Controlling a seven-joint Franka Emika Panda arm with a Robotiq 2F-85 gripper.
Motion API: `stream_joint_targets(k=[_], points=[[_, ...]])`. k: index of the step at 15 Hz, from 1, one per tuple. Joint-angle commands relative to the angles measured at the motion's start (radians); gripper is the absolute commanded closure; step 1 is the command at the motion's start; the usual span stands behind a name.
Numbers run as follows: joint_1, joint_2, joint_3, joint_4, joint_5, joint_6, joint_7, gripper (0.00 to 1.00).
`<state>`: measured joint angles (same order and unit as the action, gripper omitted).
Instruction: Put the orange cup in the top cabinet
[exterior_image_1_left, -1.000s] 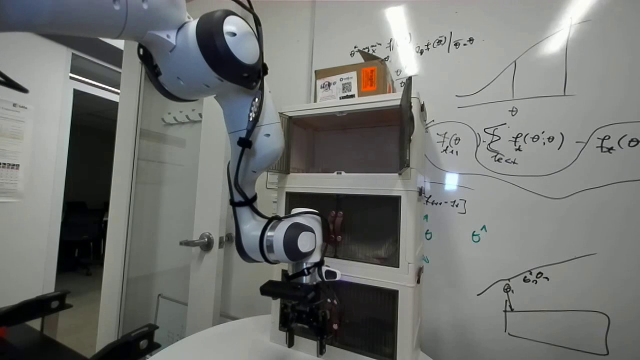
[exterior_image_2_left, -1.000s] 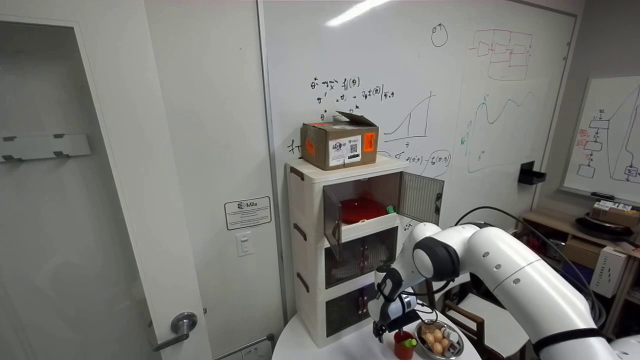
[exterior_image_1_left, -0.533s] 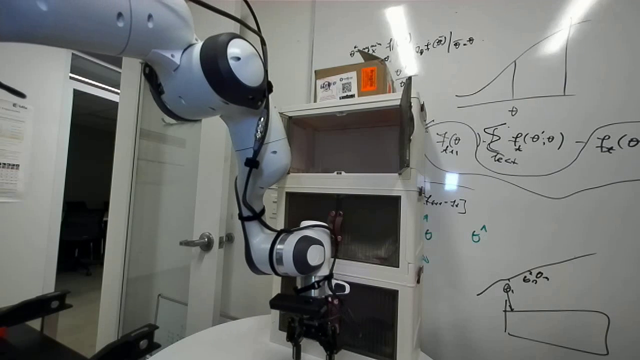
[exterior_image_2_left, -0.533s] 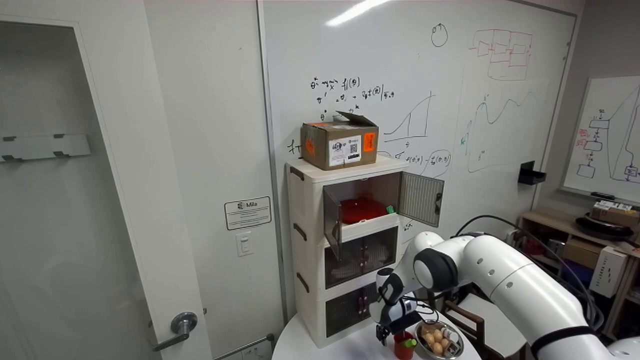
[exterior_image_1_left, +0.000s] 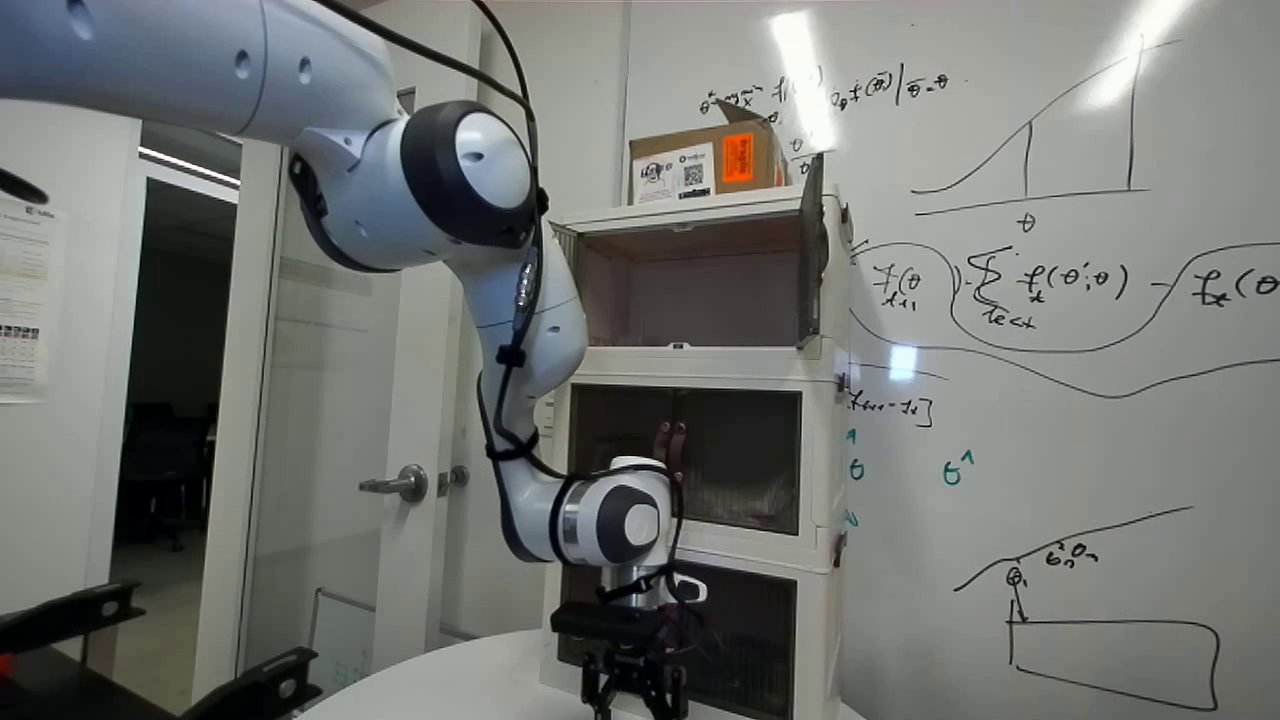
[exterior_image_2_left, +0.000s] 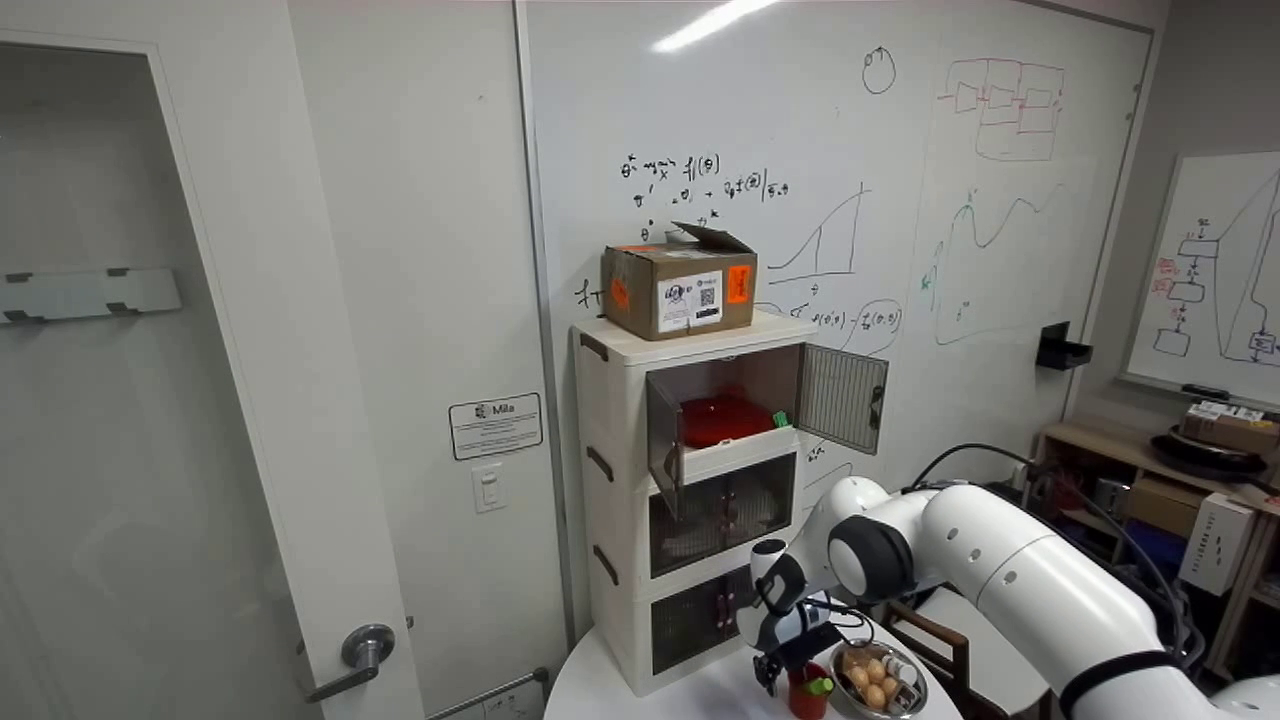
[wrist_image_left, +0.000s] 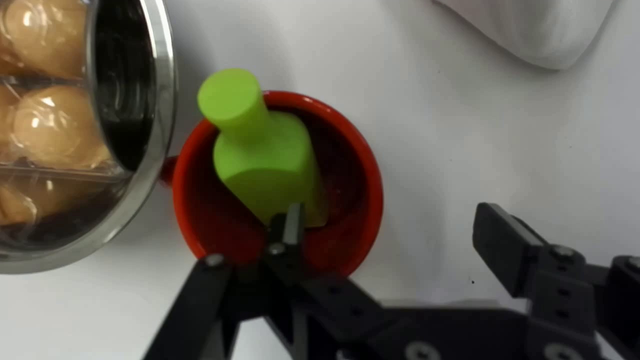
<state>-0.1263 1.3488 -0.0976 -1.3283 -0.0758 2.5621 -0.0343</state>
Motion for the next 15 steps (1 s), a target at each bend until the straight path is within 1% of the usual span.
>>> stream_joint_targets(k=[1, 4, 7, 8, 10, 12, 13, 15], points=[[-0.004, 0.058, 0.01, 0.083, -0.006, -0.048, -0.045, 0.46], [-0.006, 0.08, 0.015, 0.118, -0.005, -0.076, -0.059, 0.7], [-0.006, 0.096, 0.014, 0.144, -0.003, -0.084, -0.058, 0.93], [-0.006, 0.103, 0.013, 0.153, -0.006, -0.074, -0.064, 0.99], [-0.013, 0.116, 0.019, 0.17, -0.021, -0.045, -0.107, 1.0], [-0.022, 0.13, 0.025, 0.193, -0.05, -0.022, -0.195, 0.98], [0.024, -0.053, 0.028, -0.033, -0.061, 0.04, -0.208, 0.98], [0.007, -0.118, 0.056, -0.104, -0.087, 0.111, -0.295, 0.98]])
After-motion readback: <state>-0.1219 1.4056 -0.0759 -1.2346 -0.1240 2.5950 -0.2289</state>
